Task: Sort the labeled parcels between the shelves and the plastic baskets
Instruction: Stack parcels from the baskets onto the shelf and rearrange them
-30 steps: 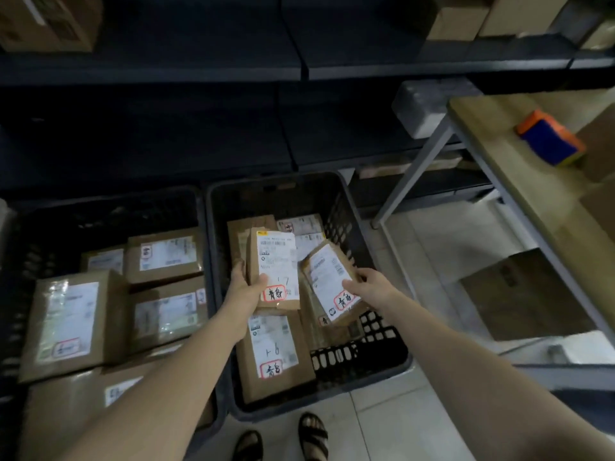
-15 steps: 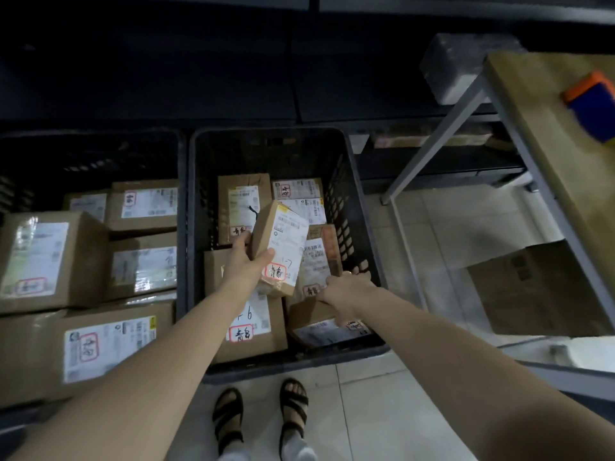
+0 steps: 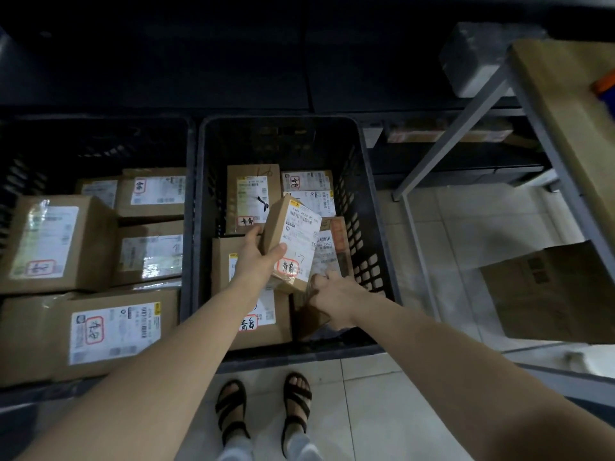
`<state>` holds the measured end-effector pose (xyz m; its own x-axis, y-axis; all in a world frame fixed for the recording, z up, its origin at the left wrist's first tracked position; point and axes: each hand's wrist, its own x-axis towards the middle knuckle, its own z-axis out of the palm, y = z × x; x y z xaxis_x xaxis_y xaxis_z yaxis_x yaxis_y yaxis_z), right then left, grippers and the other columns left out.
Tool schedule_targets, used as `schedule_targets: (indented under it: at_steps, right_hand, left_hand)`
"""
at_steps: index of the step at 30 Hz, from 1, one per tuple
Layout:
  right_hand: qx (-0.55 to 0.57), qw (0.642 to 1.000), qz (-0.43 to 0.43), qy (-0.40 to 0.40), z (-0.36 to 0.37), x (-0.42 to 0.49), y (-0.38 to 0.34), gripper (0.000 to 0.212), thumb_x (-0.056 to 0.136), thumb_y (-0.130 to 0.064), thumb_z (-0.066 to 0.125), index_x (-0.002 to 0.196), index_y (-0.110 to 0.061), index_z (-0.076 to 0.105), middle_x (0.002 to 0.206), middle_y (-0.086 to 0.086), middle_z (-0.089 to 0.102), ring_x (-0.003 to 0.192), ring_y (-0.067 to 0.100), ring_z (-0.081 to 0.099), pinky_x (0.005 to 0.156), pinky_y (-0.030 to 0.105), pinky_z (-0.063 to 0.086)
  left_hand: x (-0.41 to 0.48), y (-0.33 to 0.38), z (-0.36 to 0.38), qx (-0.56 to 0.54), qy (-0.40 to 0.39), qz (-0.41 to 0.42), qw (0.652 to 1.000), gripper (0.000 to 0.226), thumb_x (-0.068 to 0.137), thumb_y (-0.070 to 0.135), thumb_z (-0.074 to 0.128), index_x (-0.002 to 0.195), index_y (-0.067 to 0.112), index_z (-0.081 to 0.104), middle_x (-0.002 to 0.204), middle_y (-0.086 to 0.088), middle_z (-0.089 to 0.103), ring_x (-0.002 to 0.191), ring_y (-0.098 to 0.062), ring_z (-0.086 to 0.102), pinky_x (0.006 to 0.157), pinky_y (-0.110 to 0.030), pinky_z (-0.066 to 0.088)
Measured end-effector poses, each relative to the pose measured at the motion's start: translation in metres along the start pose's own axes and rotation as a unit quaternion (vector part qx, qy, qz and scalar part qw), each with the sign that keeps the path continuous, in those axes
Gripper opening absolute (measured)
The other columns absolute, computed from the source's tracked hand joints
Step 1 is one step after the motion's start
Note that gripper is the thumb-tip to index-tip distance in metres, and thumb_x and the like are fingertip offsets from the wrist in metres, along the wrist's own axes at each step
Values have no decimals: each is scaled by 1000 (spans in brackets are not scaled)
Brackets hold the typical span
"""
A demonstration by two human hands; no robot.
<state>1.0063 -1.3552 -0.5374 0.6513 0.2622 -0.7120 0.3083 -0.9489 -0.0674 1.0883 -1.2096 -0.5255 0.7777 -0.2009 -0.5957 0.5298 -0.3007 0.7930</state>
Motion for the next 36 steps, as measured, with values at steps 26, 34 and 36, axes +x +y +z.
schedule_targets:
  at_steps: [26, 34, 36]
  right_hand:
    - [355, 898, 151, -210, -3, -6, 18, 80, 79, -59, 63, 144, -18, 41, 143, 7, 44, 122, 27, 47, 96, 38, 46]
    - [394, 888, 109, -213, 8, -11, 38, 66, 85, -27, 66, 146, -24, 41, 151, 2, 35, 139, 24, 31, 114, 40, 29]
    - [409, 882, 99, -212, 7, -3, 38, 58, 88, -17, 63, 143, -23, 45, 150, 4, 37, 138, 25, 33, 113, 39, 32]
  left_hand:
    - [4, -1, 12, 19, -37, -26, 999, 64, 93, 14, 58, 147, 21, 25, 140, -5, 49, 92, -17, 61, 57, -20, 45]
    - [8, 0, 12, 37, -48, -24, 998, 65, 93, 16, 58, 148, 21, 23, 141, -6, 48, 97, -19, 60, 59, -21, 44]
    - [10, -2, 12, 40, -48, -28, 998, 66, 93, 17, 58, 148, 23, 22, 142, -6, 47, 102, -22, 61, 61, -23, 46]
